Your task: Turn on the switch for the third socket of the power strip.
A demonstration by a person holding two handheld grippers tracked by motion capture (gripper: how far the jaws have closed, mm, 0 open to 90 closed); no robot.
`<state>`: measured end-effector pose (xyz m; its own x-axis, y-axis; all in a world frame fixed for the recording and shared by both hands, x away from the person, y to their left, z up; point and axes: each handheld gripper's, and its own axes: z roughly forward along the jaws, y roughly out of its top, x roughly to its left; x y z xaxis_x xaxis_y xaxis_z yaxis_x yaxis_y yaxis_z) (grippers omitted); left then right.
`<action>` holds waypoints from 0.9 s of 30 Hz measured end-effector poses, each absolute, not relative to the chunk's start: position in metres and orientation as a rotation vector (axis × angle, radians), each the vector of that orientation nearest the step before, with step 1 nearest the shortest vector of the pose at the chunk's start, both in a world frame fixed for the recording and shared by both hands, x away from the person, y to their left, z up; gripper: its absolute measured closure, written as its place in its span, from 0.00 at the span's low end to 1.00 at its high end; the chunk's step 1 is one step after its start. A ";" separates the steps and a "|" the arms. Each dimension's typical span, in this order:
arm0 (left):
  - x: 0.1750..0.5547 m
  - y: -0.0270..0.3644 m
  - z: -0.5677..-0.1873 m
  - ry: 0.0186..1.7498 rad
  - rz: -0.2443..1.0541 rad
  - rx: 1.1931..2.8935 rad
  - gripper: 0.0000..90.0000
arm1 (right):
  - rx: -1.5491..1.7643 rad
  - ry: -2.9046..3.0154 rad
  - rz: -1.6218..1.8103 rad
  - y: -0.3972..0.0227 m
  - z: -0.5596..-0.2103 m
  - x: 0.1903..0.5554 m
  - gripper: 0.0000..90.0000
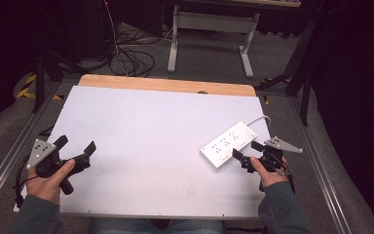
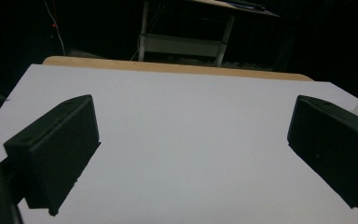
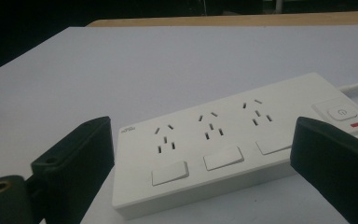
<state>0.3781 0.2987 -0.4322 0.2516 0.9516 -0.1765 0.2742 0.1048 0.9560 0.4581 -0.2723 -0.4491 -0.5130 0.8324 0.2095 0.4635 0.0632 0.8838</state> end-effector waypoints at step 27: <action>0.380 0.297 -0.432 1.241 0.758 1.409 0.03 | 1.295 1.978 1.431 -0.274 -0.448 0.456 0.12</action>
<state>0.3801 0.2973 -0.4324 0.2577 0.9501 -0.1755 0.2773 0.1013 0.9554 0.4559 -0.2740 -0.4478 -0.5058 0.8382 0.2037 0.4556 0.0591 0.8882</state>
